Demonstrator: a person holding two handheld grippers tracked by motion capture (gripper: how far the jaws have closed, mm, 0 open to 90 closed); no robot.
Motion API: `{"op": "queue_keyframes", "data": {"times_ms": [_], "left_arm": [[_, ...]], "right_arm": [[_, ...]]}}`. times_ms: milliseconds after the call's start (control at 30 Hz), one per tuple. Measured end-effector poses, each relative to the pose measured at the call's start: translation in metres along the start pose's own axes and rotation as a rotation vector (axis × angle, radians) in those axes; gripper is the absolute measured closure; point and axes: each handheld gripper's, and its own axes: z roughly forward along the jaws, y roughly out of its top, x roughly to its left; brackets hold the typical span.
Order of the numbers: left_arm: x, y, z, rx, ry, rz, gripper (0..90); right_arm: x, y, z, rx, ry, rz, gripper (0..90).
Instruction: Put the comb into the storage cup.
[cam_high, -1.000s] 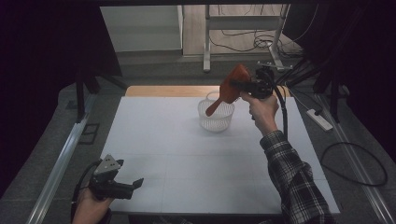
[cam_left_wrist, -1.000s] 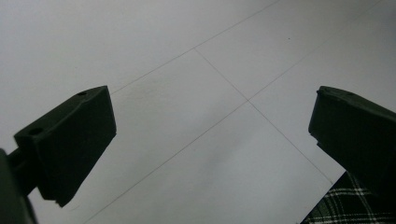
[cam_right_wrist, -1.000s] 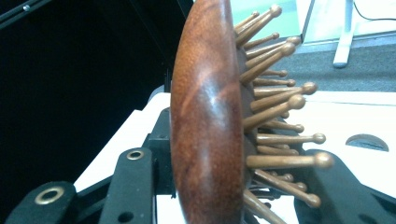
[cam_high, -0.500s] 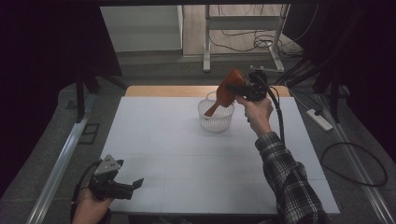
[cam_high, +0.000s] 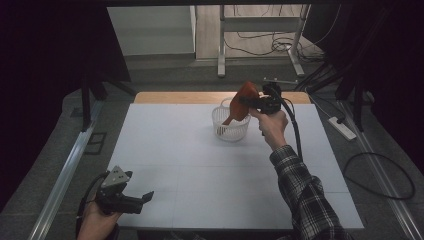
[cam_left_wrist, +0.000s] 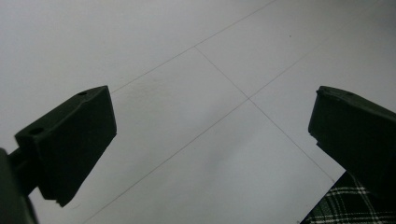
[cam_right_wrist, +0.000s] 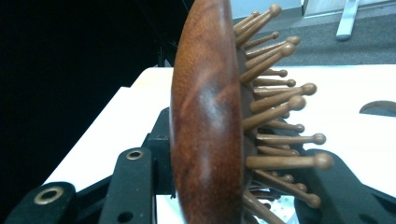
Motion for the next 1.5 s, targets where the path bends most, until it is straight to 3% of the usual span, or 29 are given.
{"op": "queue_keyframes", "data": {"times_ms": [333, 967, 1500], "left_arm": [[0.000, 0.000, 0.000, 0.000, 0.001, 0.001, 0.8], [-0.001, 0.001, 0.001, 0.006, 0.003, 0.007, 0.9], [-0.001, 0.001, 0.001, 0.007, 0.005, 0.009, 0.9]], "right_arm": [[-0.006, -0.007, 0.006, 0.012, -0.015, 0.008, 54.5], [-0.029, -0.016, 0.003, 0.009, 0.001, 0.102, 47.0], [-0.035, -0.019, 0.003, 0.000, -0.018, 0.120, 43.1]]}}
